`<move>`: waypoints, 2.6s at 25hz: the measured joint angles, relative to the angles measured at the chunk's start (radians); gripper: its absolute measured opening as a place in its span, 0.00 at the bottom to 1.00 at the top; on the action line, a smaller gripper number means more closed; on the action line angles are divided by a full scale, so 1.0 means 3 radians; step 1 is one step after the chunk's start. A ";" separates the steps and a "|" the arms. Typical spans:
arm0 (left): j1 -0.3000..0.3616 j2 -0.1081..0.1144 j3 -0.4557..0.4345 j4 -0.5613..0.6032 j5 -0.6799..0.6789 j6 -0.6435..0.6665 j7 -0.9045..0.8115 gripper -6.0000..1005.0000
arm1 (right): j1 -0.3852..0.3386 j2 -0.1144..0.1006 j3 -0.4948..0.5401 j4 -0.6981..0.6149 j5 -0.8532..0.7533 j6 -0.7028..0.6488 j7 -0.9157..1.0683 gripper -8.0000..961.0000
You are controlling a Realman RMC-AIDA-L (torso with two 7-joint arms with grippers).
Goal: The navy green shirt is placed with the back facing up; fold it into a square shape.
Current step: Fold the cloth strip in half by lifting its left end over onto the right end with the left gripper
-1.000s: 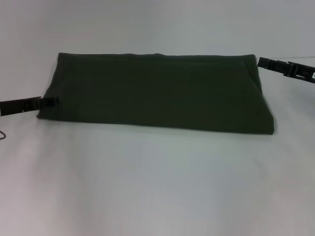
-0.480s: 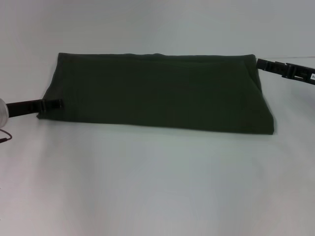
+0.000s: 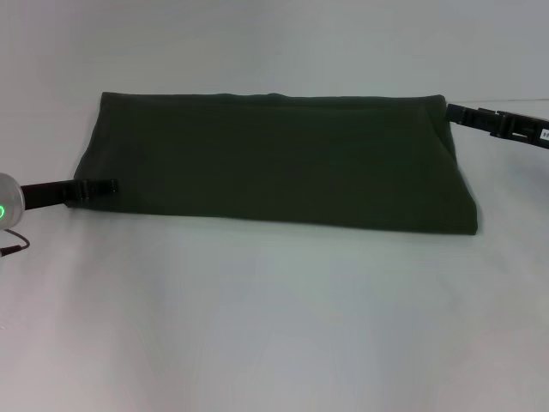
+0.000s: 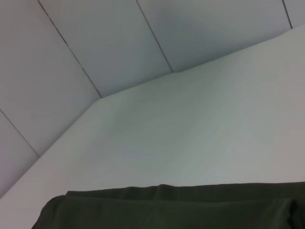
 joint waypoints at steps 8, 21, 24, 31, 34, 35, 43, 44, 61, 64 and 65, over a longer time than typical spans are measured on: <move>0.0000 -0.0003 0.0000 0.0000 0.0002 0.0056 -0.0005 0.83 | -0.0010 -0.0005 0.0001 0.0000 0.0000 -0.0002 0.0014 0.82; 0.0003 -0.0016 0.0087 0.0000 0.0002 -0.0042 0.0000 0.67 | -0.0012 -0.0005 -0.0003 0.0001 0.0000 -0.0042 0.0021 0.81; 0.0011 -0.0019 0.0092 0.0000 0.0002 -0.0066 0.0007 0.58 | -0.0011 -0.0003 -0.0003 0.0001 0.0000 -0.0042 0.0024 0.81; 0.0023 -0.0026 0.0092 0.0000 0.0008 -0.0135 0.0007 0.44 | -0.0008 -0.0001 -0.0003 0.0001 0.0000 -0.0041 0.0025 0.80; 0.0024 -0.0030 0.0105 0.0000 0.0010 -0.0163 0.0016 0.44 | -0.0004 0.0000 -0.0003 0.0001 0.0000 -0.0040 0.0026 0.80; 0.0024 -0.0030 0.0118 0.0000 0.0011 -0.0166 0.0019 0.44 | -0.0002 0.0000 -0.0003 0.0001 0.0000 -0.0041 0.0026 0.80; 0.0019 -0.0036 0.0177 -0.0001 0.0042 -0.0227 0.0020 0.34 | 0.0009 0.0000 -0.0003 0.0001 0.0000 -0.0041 0.0025 0.79; 0.0013 -0.0036 0.0182 -0.0010 0.0079 -0.0232 0.0011 0.32 | 0.0009 0.0000 -0.0003 0.0001 0.0000 -0.0041 0.0025 0.79; -0.0010 -0.0031 0.0213 -0.0024 0.0186 -0.0301 -0.0069 0.01 | 0.0012 -0.0032 -0.0026 0.0003 -0.0024 -0.0048 0.0120 0.77; -0.0010 -0.0030 0.0218 -0.0014 0.0185 -0.0297 -0.0071 0.01 | 0.0036 -0.0099 -0.0092 -0.0012 -0.0226 -0.0087 0.0423 0.77; -0.0010 -0.0031 0.0222 -0.0011 0.0185 -0.0296 -0.0071 0.01 | 0.0059 -0.0127 -0.0107 -0.0020 -0.0331 -0.0112 0.0565 0.77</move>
